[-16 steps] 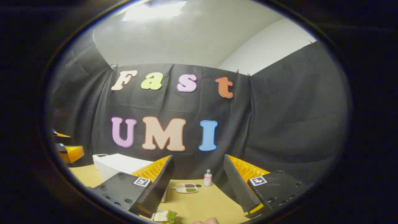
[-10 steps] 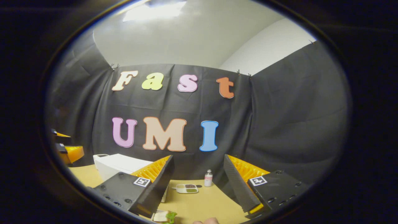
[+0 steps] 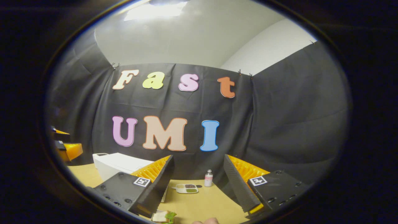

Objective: Open the microwave oven with the left hand, put the food in, and close the microwave oven.

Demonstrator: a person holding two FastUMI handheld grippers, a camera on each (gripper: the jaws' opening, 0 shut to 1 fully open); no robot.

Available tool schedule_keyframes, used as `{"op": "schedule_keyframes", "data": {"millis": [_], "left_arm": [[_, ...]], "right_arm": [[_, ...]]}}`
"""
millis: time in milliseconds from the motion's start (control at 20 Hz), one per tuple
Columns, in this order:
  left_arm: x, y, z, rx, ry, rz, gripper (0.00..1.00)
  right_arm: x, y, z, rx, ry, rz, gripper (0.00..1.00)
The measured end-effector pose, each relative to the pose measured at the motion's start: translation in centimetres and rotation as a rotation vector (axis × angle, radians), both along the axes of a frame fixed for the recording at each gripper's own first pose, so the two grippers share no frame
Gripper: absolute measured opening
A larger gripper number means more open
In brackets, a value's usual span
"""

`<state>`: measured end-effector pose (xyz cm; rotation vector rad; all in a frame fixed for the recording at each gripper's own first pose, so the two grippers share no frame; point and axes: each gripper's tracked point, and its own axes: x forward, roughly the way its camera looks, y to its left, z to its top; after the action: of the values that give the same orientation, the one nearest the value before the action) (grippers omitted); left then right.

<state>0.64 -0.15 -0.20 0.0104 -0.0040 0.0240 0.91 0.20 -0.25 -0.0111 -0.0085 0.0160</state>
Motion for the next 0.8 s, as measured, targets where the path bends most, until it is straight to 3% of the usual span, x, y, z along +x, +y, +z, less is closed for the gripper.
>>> {"op": "schedule_keyframes", "data": {"millis": [800], "left_arm": [[1.2, -0.4, -1.3, -0.006, 0.026, 0.002, 0.95]], "right_arm": [[0.5, -0.4, -0.3, -0.007, -0.011, -0.009, 0.96]]}}
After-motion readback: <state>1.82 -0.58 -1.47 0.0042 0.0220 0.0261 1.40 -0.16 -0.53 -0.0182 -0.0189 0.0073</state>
